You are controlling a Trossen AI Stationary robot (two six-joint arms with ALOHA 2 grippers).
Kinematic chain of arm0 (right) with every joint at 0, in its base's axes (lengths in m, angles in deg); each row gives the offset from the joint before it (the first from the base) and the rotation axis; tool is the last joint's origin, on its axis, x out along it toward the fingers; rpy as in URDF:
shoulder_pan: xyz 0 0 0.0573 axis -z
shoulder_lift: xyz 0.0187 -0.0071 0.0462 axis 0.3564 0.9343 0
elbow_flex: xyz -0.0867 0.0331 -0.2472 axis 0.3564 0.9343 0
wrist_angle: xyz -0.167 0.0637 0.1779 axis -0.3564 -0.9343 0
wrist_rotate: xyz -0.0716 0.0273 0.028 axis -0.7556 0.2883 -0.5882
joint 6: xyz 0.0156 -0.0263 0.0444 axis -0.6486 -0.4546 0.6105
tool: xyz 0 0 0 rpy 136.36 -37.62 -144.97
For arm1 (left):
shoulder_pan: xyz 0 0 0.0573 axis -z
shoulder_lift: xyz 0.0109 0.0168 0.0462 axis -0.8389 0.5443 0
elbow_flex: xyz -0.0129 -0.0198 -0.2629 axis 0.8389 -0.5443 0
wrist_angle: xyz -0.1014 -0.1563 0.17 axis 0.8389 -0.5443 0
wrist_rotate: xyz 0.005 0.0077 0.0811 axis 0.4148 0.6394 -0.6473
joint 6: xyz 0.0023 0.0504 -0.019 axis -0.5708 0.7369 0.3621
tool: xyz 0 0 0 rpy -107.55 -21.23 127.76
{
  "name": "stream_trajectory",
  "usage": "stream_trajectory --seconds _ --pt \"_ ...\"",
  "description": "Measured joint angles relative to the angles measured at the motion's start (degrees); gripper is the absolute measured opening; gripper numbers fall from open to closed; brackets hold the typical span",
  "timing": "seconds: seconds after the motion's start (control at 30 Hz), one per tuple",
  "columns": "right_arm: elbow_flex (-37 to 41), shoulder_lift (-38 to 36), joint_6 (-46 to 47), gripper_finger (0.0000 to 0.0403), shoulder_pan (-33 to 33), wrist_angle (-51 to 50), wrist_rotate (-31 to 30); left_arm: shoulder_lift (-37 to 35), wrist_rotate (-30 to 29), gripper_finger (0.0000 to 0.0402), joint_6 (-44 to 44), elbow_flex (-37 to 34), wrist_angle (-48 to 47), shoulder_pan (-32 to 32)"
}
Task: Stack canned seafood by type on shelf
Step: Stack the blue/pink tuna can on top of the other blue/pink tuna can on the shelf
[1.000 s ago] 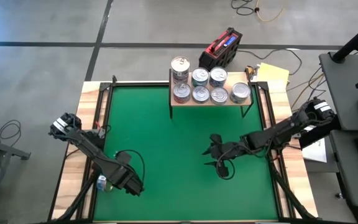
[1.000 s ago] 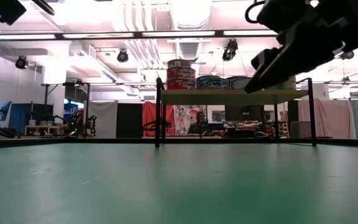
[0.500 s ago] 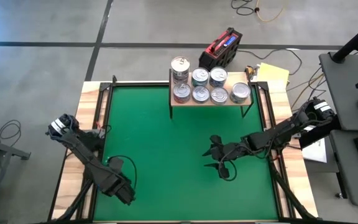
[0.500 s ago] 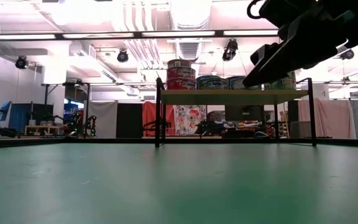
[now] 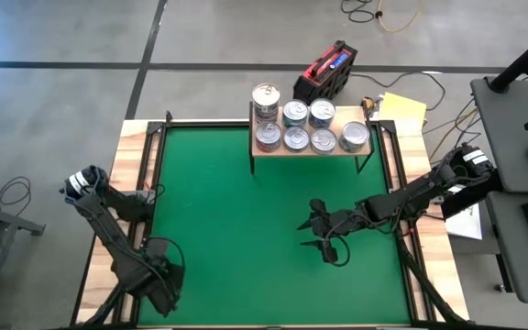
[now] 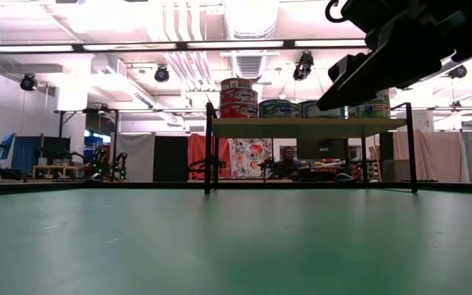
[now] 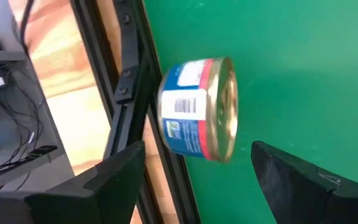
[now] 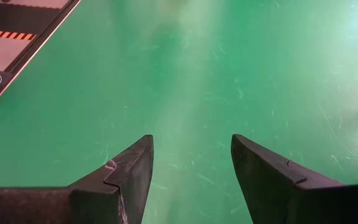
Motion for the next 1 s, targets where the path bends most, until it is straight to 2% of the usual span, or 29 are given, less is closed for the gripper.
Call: stream_trajectory --seconds 0.73,1.0 --pt "0.0 0.0 0.2 0.0205 0.0 0.0 0.0 -4.6 0.2 0.0277 0.4 -15.8 14.5 0.0" --pt "0.0 0.0 0.2 0.0205 0.0 0.0 0.0 -4.7 0.3 0.0261 0.5 -16.7 16.8 0.0"
